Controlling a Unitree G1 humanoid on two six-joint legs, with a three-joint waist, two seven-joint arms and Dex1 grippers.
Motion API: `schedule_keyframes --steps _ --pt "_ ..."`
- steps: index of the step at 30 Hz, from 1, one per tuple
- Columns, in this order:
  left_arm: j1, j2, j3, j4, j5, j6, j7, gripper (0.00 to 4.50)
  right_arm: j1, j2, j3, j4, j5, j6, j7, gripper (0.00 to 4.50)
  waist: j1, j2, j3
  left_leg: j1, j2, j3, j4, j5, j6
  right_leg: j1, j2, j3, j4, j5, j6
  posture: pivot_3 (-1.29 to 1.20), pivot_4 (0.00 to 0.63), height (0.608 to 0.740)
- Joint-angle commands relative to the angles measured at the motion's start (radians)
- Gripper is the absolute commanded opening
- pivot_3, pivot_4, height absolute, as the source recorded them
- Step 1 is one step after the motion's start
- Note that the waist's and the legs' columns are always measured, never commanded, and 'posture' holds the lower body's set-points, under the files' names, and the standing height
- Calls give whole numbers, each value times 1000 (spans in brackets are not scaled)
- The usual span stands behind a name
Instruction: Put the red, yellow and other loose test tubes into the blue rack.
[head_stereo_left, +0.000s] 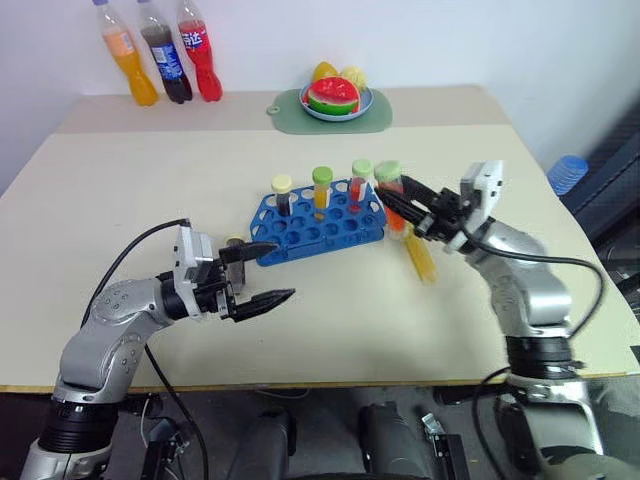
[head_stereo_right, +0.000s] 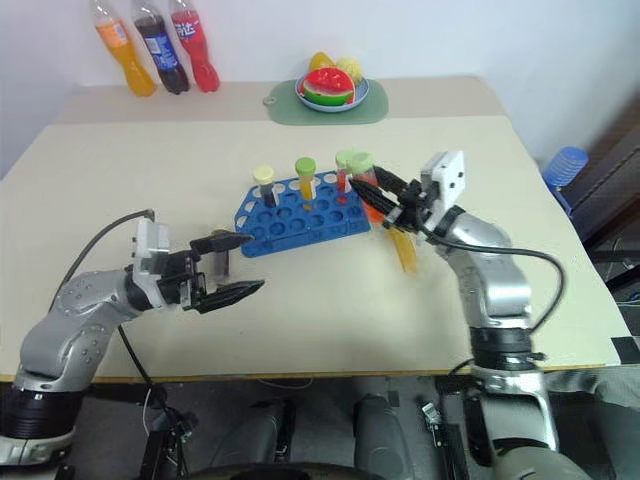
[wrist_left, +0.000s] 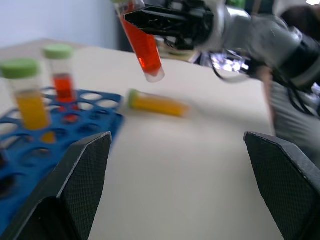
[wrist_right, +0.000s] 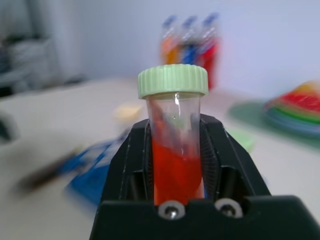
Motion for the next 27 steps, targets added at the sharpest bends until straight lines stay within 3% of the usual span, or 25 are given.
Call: schedule_keyframes --steps 1,12,23,27 --pt "36 -4 31 -26 -11 -15 20 4420 -65 77 31 177 -102 -226 -90 758 -3 0 0 0 0 0 0 0 0 0 0 0 0 0 0 0 150 740" --pt "73 -4 49 -55 -8 -27 52 4420 -159 139 37 577 -183 -518 -169 758 -5 0 0 0 0 0 -1 0 -1 -1 0 0 0 0 0 0 150 740" --pt "83 -9 45 -73 -13 -26 72 4420 -197 192 15 729 -132 -603 -148 758 -23 0 0 1 0 -1 -1 1 -1 1 0 0 0 0 0 0 150 740" --pt "74 -17 35 -66 -12 -26 72 4420 -192 198 7 728 -131 -643 -157 2717 -22 1 0 1 0 -1 -1 1 -1 1 1 0 0 0 0 0 150 740"
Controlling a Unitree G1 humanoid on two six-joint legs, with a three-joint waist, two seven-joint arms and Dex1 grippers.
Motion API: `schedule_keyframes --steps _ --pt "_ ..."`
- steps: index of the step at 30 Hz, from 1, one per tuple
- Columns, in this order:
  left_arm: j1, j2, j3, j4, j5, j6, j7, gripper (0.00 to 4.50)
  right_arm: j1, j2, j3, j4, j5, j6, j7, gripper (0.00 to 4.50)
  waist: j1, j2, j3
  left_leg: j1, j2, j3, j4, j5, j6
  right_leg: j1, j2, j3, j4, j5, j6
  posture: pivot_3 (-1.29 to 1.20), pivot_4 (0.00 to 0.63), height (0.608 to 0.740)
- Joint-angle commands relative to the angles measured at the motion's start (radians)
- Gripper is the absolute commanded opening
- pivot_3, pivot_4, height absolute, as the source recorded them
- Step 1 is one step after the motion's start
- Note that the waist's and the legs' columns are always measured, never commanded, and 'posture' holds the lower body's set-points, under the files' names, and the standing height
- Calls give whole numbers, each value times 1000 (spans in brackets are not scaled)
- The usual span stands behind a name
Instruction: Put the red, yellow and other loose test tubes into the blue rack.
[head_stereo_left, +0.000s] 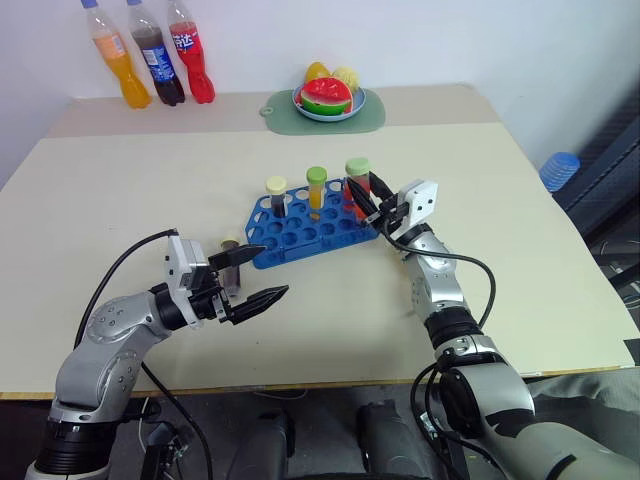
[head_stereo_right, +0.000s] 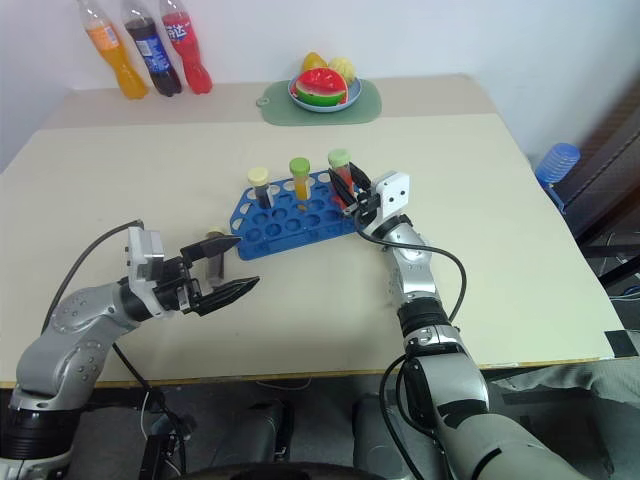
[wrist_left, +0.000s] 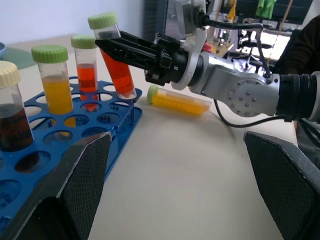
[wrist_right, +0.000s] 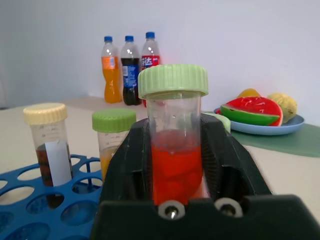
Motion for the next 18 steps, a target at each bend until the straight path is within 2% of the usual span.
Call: schedule_keyframes --steps 1,3,4,8,10,15,18 --pt "-12 -5 6 -26 -13 -17 -2 4420 5 7 -8 -12 1 -36 -8 3279 0 0 0 0 0 0 0 0 0 0 0 0 0 0 0 0 150 740" --pt "-18 -8 2 -20 -9 -18 -4 4420 20 -16 -1 -40 -26 -54 -24 4242 0 0 0 0 0 0 -1 0 0 -1 0 0 0 0 0 0 150 740" --pt "-22 -11 1 -17 -8 -19 -5 4420 32 -29 -1 -69 -24 -46 -15 4444 1 0 0 0 0 0 -1 0 0 -1 0 0 0 0 0 0 150 740" --pt "-29 -18 -6 -8 -3 -23 -6 4420 88 -95 4 -219 -12 40 20 4444 2 0 0 -1 0 0 0 0 0 -1 0 0 0 0 0 0 150 740" --pt "-31 -23 -10 -7 -1 -25 -4 4420 142 -156 8 -364 10 156 48 4444 2 1 0 -1 0 0 -1 0 0 -1 0 0 0 0 0 0 150 740" --pt "-33 -35 -24 4 4 -34 -1 4420 331 -360 6 -809 93 610 91 4444 8 1 0 -2 0 -1 0 0 0 -1 -1 0 -1 0 0 0 150 740" --pt "-34 -45 -34 12 9 -40 -2 4420 397 -489 -6 -985 112 865 88 4444 6 1 1 -1 0 -1 0 0 1 -1 -1 0 -1 0 0 0 150 740"
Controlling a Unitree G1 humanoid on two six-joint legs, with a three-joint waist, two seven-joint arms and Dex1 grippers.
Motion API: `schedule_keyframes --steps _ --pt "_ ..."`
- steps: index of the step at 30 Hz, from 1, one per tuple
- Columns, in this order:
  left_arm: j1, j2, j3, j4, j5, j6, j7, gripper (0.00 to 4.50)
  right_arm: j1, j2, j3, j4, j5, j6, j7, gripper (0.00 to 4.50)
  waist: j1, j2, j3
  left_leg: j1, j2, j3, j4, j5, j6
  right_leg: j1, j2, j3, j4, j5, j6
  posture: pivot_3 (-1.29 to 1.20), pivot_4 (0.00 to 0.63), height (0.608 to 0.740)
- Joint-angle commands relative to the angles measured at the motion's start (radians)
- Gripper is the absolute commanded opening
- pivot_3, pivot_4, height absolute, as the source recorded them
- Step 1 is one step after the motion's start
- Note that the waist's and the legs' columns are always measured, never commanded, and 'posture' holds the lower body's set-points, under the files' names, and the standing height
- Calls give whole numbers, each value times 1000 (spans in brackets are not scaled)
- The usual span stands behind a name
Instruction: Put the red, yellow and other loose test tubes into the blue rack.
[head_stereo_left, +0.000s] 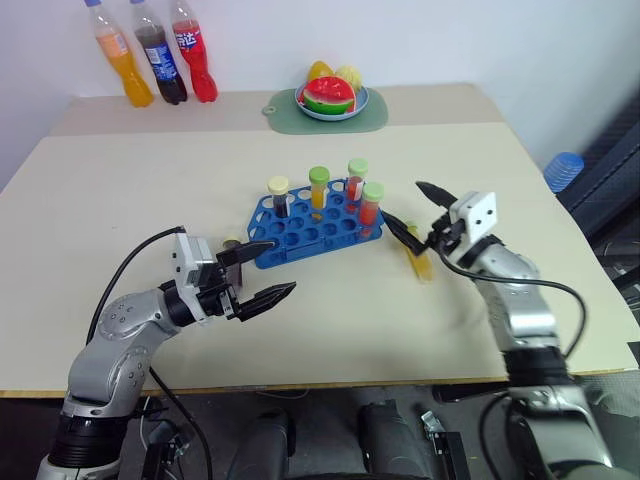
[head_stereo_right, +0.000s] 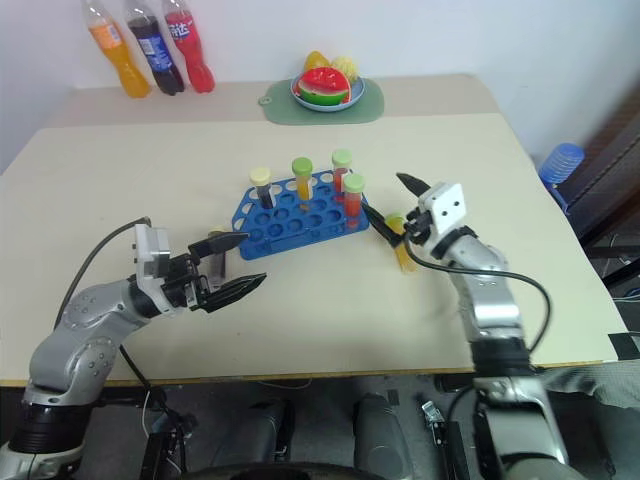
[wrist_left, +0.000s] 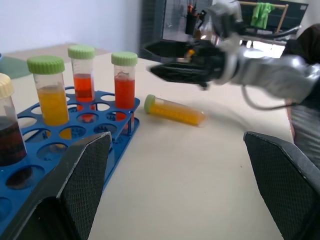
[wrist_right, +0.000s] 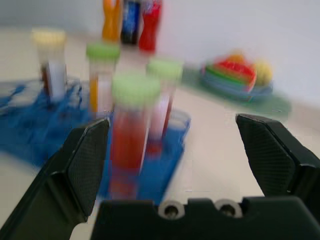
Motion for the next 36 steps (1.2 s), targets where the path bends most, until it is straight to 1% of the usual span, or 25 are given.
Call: schedule_keyframes --steps 1,3,5,9,12,17,20,22,25,26,29,32,34,36 --pt "-5 -9 -6 -6 6 -24 -3 4420 18 -103 -20 -189 44 272 -6 4444 -3 0 0 0 0 0 0 0 0 0 0 0 0 0 0 0 150 740" --pt "-8 -11 -10 -3 8 -25 -8 4420 -7 -150 -20 -204 59 449 -32 4444 -5 0 0 0 0 0 1 0 0 0 0 0 0 0 0 0 150 740" --pt "-11 -8 -16 -3 11 -23 -15 4420 -55 -179 -9 -189 57 577 -50 4444 -3 0 0 0 0 0 1 0 0 1 0 0 0 0 0 0 150 740" --pt "-13 7 -20 -4 16 -20 -33 4420 -225 -159 -11 -90 103 889 -95 4444 -4 0 0 0 0 1 1 0 0 0 0 0 0 0 0 0 150 740" --pt "-11 14 -19 -9 14 -17 -36 4420 -330 -132 27 37 94 984 -107 4444 -1 -1 0 0 0 1 0 0 0 0 0 0 -1 0 0 0 150 740" --pt "12 16 -16 -41 4 -6 -23 4420 -453 -105 136 245 51 1008 -78 4444 1 0 0 -1 0 2 0 0 1 0 0 0 -2 0 0 0 150 740" --pt "37 19 -10 -62 0 0 -11 4420 -498 -111 221 317 26 985 -27 3668 0 -1 0 -1 0 2 0 0 1 0 -1 0 -2 0 0 0 150 740" --pt "51 20 -4 -77 -4 5 -2 4420 -510 -122 283 344 -6 937 15 2682 -3 -1 0 -1 0 2 0 0 1 0 0 -1 -2 0 0 0 150 740" --pt "62 21 1 -90 -9 9 8 4420 -502 -133 328 346 -42 872 53 1145 -4 -1 0 -1 0 2 0 0 1 0 0 -1 -1 0 0 0 150 740" --pt "65 22 2 -93 -10 10 11 4420 -491 -140 335 332 -47 852 69 842 -5 -1 0 -1 0 2 0 0 1 0 0 -1 -1 0 0 0 150 740" --pt "69 24 3 -97 -14 10 17 4420 -453 -166 320 276 -74 745 89 813 -4 -1 0 -1 0 2 0 0 1 0 0 -1 -1 0 0 0 150 740" --pt "74 25 5 -97 -15 6 23 4420 -341 -229 229 95 -32 588 164 813 2 -1 0 -1 0 2 1 0 1 0 -1 -1 -2 0 0 0 150 740" --pt "72 23 7 -91 -19 5 25 4420 -228 -262 152 -46 61 496 285 813 10 -1 0 -2 0 2 1 -1 1 0 -1 -1 -2 0 0 0 150 740" --pt "72 21 6 -78 -17 -3 21 4420 -93 -317 137 -146 69 302 413 813 18 -1 0 -2 0 2 0 -1 2 0 0 -1 -2 0 0 0 150 740"
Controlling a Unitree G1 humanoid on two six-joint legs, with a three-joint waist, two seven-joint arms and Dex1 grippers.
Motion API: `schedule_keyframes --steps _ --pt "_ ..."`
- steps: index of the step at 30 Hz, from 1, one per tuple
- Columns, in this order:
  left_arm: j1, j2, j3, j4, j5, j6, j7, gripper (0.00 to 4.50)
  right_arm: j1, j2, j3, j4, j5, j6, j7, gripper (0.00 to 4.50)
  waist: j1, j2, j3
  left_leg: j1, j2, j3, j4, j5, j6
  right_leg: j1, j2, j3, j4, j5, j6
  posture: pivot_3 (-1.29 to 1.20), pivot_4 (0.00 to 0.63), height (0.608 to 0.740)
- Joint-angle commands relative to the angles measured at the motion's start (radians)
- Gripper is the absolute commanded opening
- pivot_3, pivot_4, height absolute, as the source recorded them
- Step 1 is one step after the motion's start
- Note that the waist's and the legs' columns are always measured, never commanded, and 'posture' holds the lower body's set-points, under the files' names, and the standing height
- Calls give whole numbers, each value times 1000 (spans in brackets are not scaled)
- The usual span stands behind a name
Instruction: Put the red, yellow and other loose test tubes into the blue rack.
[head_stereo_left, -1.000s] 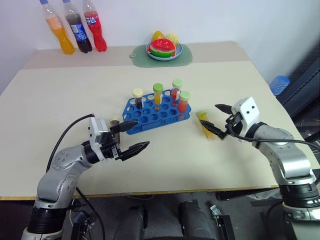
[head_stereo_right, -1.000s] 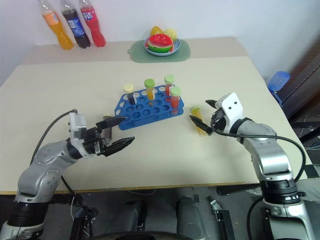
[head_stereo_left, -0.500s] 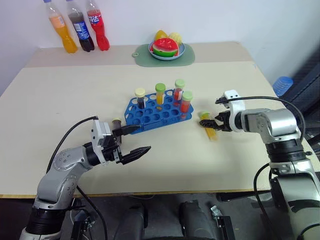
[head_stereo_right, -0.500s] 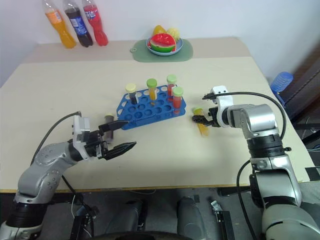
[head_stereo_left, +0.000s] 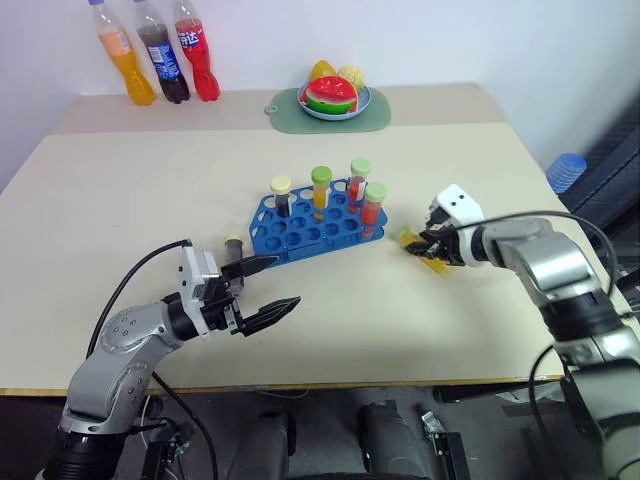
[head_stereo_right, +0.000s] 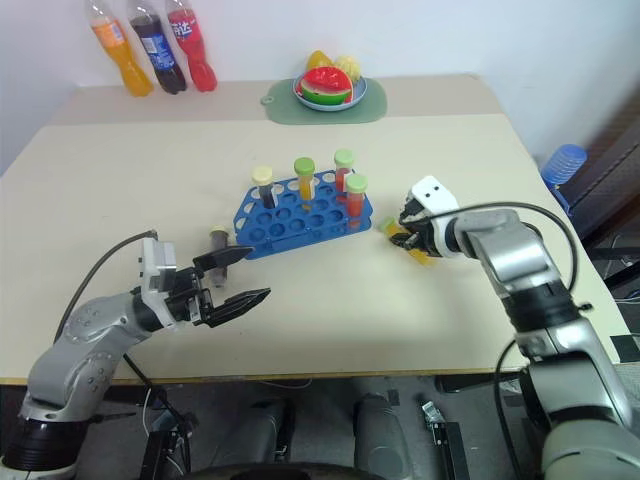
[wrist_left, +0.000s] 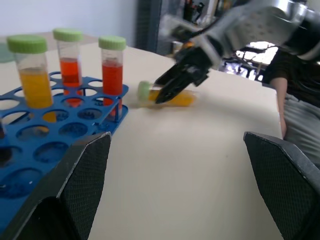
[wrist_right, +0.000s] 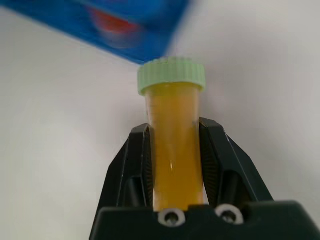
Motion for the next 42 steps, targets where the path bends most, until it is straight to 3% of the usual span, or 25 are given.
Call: schedule_keyframes --steps 1,4,7,12,16,29,42 --pt "-2 1 20 -10 -11 -19 -10 4420 151 -48 -67 -187 65 -296 198 813 5 0 0 0 0 0 0 0 0 0 0 0 0 0 0 0 150 740" --pt "-5 7 21 25 1 -32 -30 4420 161 59 -82 -211 125 -360 180 813 -6 -1 0 2 1 1 1 0 0 2 0 0 0 0 0 0 150 740" --pt "-12 11 40 62 3 -42 -42 4420 71 225 -60 -174 111 -372 53 813 -22 0 0 3 1 0 1 0 0 2 1 0 2 0 0 0 150 740" --pt "-4 3 68 112 1 -63 -41 4420 -65 545 -39 124 -37 -690 -177 813 -17 -1 0 3 2 -2 0 1 -1 0 2 0 2 1 -1 0 150 740" --pt "19 -1 84 114 3 -74 -34 4420 -128 674 -58 340 -85 -860 -272 813 -12 -1 0 0 0 -3 -2 1 -2 -2 -1 0 1 1 -1 0 150 740" --pt "73 5 120 36 -5 -61 20 4420 -203 742 -57 787 -196 -1168 -374 813 -23 0 0 3 0 -2 -1 1 -2 -1 -1 0 3 1 -1 0 150 740" --pt "84 3 144 54 -15 -67 24 4420 -195 794 -57 869 -203 -1220 -370 813 -24 0 -1 4 1 -2 -2 1 -2 0 0 0 3 1 -1 0 150 740"
